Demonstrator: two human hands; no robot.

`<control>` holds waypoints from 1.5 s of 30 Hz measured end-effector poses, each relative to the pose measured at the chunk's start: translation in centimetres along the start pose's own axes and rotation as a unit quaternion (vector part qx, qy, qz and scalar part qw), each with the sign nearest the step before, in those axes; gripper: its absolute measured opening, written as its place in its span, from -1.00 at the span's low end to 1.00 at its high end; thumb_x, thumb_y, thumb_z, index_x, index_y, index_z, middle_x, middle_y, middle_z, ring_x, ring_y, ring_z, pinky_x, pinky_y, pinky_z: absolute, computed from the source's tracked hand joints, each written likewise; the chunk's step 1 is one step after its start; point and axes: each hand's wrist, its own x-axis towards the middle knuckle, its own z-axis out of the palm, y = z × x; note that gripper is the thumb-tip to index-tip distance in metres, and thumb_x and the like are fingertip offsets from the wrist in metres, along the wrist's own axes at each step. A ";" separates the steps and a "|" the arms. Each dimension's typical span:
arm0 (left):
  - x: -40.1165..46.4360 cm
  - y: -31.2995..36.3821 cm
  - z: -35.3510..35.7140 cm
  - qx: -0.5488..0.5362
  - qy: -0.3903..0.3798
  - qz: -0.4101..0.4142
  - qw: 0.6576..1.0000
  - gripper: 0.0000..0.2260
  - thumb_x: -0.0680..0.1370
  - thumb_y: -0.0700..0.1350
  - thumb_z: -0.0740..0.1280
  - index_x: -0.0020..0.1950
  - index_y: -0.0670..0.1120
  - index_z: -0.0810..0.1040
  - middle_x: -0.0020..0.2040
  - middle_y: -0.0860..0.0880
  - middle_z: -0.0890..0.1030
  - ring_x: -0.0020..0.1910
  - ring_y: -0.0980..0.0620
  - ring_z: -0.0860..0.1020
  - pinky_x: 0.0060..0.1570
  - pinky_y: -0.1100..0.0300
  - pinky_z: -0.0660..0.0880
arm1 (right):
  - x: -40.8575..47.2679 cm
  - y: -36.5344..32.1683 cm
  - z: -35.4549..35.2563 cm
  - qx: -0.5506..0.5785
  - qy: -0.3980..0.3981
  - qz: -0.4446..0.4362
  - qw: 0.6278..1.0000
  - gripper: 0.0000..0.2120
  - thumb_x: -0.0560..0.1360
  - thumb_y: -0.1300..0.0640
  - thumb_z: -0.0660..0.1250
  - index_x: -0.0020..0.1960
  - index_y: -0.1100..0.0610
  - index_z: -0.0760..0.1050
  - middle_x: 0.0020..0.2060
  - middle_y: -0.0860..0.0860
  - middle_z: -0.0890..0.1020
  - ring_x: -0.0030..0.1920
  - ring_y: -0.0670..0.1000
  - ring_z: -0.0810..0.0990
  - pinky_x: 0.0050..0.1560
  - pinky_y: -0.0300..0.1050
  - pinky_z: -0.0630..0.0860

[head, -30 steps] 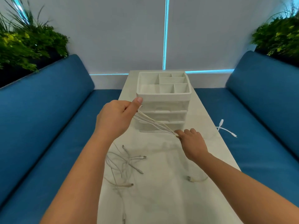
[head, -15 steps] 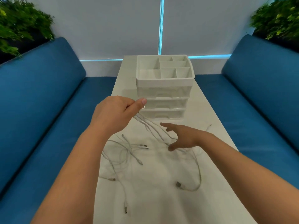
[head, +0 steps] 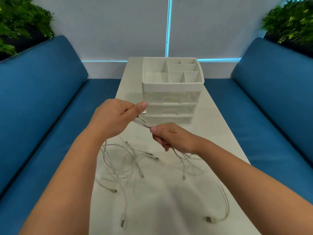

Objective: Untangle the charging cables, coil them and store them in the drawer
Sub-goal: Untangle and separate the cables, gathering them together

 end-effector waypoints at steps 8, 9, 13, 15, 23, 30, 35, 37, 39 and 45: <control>0.1 0.0 -2.5 0.000 0.040 -0.027 0.999 -0.50 0.55 0.32 0.13 -0.42 0.08 0.58 -0.61 0.23 0.41 -0.52 0.15 0.35 -0.34 0.15 0.26 | -2.2 5.2 -3.5 -0.382 0.038 0.052 0.922 -0.74 0.67 -0.08 0.02 0.03 0.03 0.40 -0.15 -0.18 0.56 -0.15 -0.12 0.54 -0.08 -0.11 0.44; 0.1 0.2 -2.5 0.004 0.038 -0.021 0.999 -0.52 0.54 0.34 0.12 -0.39 0.12 0.59 -0.55 0.31 0.47 -0.47 0.19 0.39 -0.32 0.15 0.29 | -2.3 5.7 -3.9 -0.412 0.072 0.055 0.906 -0.71 0.66 -0.10 0.00 0.04 0.06 0.38 -0.10 -0.11 0.61 -0.12 -0.01 0.56 -0.06 -0.05 0.48; 0.6 0.1 -2.5 -0.007 0.062 -0.028 0.998 -0.43 0.51 0.37 0.11 -0.42 -0.02 0.54 -0.57 0.21 0.44 -0.48 0.12 0.35 -0.31 0.14 0.29 | -1.8 5.9 -5.0 -0.402 0.131 0.043 0.905 -0.61 0.62 -0.20 -0.02 -0.04 0.11 0.33 -0.22 0.07 0.58 -0.24 0.08 0.51 -0.16 0.03 0.44; 0.9 0.0 -3.4 -0.017 0.087 -0.035 0.995 -0.39 0.53 0.36 0.13 -0.46 -0.12 0.36 -0.63 0.09 0.25 -0.50 0.02 0.23 -0.33 0.13 0.23 | -2.2 6.4 -5.5 -0.326 0.132 0.056 0.934 -0.56 0.58 -0.25 0.03 -0.13 0.12 0.35 -0.30 0.02 0.53 -0.29 0.00 0.47 -0.18 -0.03 0.42; 0.9 0.0 -2.9 -0.032 0.116 -0.044 0.992 -0.41 0.53 0.34 0.14 -0.48 -0.09 0.22 -0.63 0.08 0.19 -0.51 0.05 0.20 -0.34 0.14 0.21 | -2.8 8.7 -6.4 -0.302 0.158 0.080 0.937 -0.52 0.58 -0.26 0.08 -0.18 0.15 0.32 -0.36 -0.01 0.43 -0.34 -0.03 0.36 -0.25 -0.09 0.33; 1.9 0.9 -2.8 -0.095 0.164 -0.033 0.981 -0.41 0.59 0.24 0.22 -0.43 -0.17 0.24 -0.53 0.04 0.16 -0.54 0.06 0.15 -0.35 0.12 0.14 | -3.1 9.7 -6.2 -0.251 0.207 0.081 0.942 -0.56 0.61 -0.16 0.12 -0.21 0.21 0.32 -0.41 -0.06 0.34 -0.37 -0.07 0.26 -0.31 -0.23 0.25; 2.7 1.3 -4.1 -0.106 0.218 -0.061 0.968 -0.43 0.62 0.20 0.21 -0.41 -0.19 0.25 -0.48 -0.04 0.17 -0.55 0.05 0.16 -0.39 0.10 0.10 | -2.7 11.0 -6.2 -0.215 0.223 0.101 0.945 -0.65 0.62 -0.13 0.15 -0.21 0.09 0.31 -0.39 -0.08 0.40 -0.37 -0.08 0.32 -0.26 -0.15 0.33; 2.8 1.6 -4.4 -0.103 0.218 -0.063 0.969 -0.43 0.62 0.20 0.21 -0.42 -0.16 0.21 -0.49 -0.03 0.18 -0.56 0.06 0.17 -0.40 0.11 0.10 | -2.8 11.6 -6.1 -0.238 0.219 0.118 0.939 -0.65 0.63 -0.13 0.11 -0.24 0.04 0.31 -0.38 -0.09 0.40 -0.36 -0.08 0.33 -0.26 -0.18 0.32; 3.0 1.6 -4.2 -0.111 0.216 -0.058 0.968 -0.42 0.62 0.20 0.22 -0.45 -0.15 0.20 -0.54 0.04 0.17 -0.57 0.06 0.18 -0.40 0.13 0.11 | -2.7 11.9 -5.8 -0.269 0.218 0.128 0.929 -0.64 0.64 -0.14 0.08 -0.27 0.00 0.28 -0.38 -0.09 0.41 -0.36 -0.08 0.34 -0.26 -0.18 0.30; 2.8 1.0 -3.9 -0.125 0.235 -0.066 0.962 -0.34 0.61 0.22 0.22 -0.36 -0.35 0.25 -0.45 -0.10 0.19 -0.50 0.06 0.13 -0.36 0.11 0.14 | -2.8 12.4 -6.1 -0.274 0.218 0.139 0.926 -0.58 0.61 -0.20 0.12 -0.30 0.05 0.26 -0.42 -0.06 0.39 -0.37 -0.03 0.32 -0.29 -0.09 0.27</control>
